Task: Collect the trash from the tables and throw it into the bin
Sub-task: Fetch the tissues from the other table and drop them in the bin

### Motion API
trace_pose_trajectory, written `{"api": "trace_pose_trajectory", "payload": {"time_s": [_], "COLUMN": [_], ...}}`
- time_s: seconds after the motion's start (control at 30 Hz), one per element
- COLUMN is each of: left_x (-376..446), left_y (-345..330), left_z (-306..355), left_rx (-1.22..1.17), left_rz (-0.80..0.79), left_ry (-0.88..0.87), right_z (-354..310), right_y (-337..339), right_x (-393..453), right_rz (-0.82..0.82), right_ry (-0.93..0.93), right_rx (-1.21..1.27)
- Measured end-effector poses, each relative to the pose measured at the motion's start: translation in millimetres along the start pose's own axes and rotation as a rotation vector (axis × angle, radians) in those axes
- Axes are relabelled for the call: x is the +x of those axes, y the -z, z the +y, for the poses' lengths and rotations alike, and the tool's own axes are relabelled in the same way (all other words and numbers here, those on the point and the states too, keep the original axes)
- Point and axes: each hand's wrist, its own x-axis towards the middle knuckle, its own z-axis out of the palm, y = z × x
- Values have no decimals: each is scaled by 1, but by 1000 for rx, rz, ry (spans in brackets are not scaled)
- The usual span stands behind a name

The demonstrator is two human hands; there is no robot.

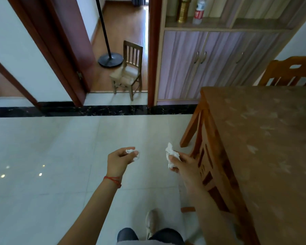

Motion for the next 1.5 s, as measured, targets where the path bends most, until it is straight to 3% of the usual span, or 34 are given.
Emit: {"api": "trace_pose_trajectory", "payload": {"time_s": [0.37,0.97,1.5], "left_x": [114,394,590], "left_y": [-37,-82,-223], "left_z": [46,148,234], "left_rx": [-44,-16,18], "left_rz": [21,-70,-170], "left_ry": [-1,35,36], "right_z": [-52,-135,-227], "right_y": [-19,-108,-85], "right_x": [114,372,605], "right_rz": [21,149,188], "right_ry": [13,-79,-104], "right_rx": [-94,-36,54]}}
